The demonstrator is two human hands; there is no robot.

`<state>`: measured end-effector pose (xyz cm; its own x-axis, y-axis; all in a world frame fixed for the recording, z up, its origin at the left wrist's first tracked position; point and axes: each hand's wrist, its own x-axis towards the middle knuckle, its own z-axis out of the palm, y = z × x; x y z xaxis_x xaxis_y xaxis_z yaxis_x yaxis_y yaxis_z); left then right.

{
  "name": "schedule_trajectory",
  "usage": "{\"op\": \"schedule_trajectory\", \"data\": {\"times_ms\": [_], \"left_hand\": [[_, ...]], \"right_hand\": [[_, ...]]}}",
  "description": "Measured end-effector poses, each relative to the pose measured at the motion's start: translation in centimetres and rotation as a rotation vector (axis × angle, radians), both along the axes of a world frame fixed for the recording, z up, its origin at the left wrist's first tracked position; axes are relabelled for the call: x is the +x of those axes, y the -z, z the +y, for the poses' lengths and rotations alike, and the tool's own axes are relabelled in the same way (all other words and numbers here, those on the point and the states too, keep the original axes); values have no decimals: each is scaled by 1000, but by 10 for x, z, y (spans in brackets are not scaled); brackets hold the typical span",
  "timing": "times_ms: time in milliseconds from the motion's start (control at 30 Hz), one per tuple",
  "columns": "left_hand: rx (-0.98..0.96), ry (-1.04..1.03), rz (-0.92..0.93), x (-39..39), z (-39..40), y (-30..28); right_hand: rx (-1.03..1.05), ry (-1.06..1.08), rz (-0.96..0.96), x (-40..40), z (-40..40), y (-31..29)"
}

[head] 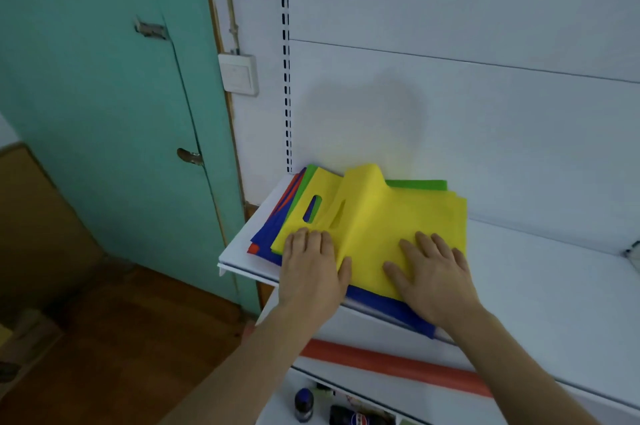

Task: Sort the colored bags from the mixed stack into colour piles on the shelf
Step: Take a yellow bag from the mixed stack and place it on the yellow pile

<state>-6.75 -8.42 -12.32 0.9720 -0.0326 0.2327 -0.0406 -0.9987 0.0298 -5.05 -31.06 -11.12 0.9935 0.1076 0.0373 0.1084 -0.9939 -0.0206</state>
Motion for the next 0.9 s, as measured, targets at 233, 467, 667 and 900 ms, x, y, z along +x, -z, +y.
{"op": "schedule_trajectory", "data": {"times_ms": [233, 467, 667, 900], "left_hand": [[-5, -120, 87, -7, 5, -1], [-25, -33, 39, -9, 0, 0], [-399, 97, 152, -12, -13, -17], [-968, 202, 300, -3, -14, -54]], "right_hand": [[14, 3, 17, -1, -3, 1], [21, 1, 10, -1, -4, 2], [70, 7, 16, -1, -6, 3], [255, 412, -19, 0, -40, -2]]}}
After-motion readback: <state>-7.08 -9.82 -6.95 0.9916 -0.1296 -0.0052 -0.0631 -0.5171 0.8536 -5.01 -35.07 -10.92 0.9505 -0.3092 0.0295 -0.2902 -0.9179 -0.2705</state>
